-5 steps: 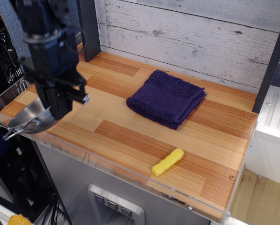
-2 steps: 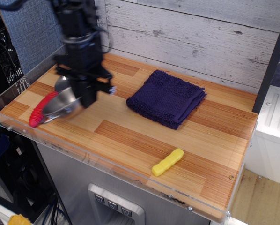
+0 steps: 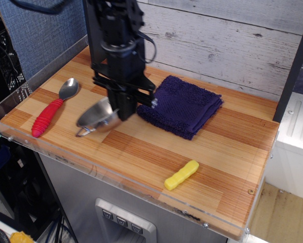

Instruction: Move the bowl bottom left between spoon and stick

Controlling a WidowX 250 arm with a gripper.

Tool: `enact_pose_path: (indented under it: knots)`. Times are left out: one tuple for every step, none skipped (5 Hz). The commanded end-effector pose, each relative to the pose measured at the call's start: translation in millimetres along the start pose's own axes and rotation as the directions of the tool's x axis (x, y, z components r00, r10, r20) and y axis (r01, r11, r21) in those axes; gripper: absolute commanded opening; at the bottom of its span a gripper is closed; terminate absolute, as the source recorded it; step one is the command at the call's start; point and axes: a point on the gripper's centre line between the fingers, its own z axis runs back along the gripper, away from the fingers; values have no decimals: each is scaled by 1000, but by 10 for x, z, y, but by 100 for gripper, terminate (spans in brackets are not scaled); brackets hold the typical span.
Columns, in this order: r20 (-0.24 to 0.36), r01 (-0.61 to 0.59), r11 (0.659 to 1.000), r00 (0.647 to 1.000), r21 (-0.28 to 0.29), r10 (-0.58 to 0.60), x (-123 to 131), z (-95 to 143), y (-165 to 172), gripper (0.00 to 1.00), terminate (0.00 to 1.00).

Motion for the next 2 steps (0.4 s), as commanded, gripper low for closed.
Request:
enact_pose_path:
  knots:
    - [-14,36,999,999,38,-36,66,0,54,0,0]
    - [-44,27,997,999,73,-23,20,-30,290,0,0]
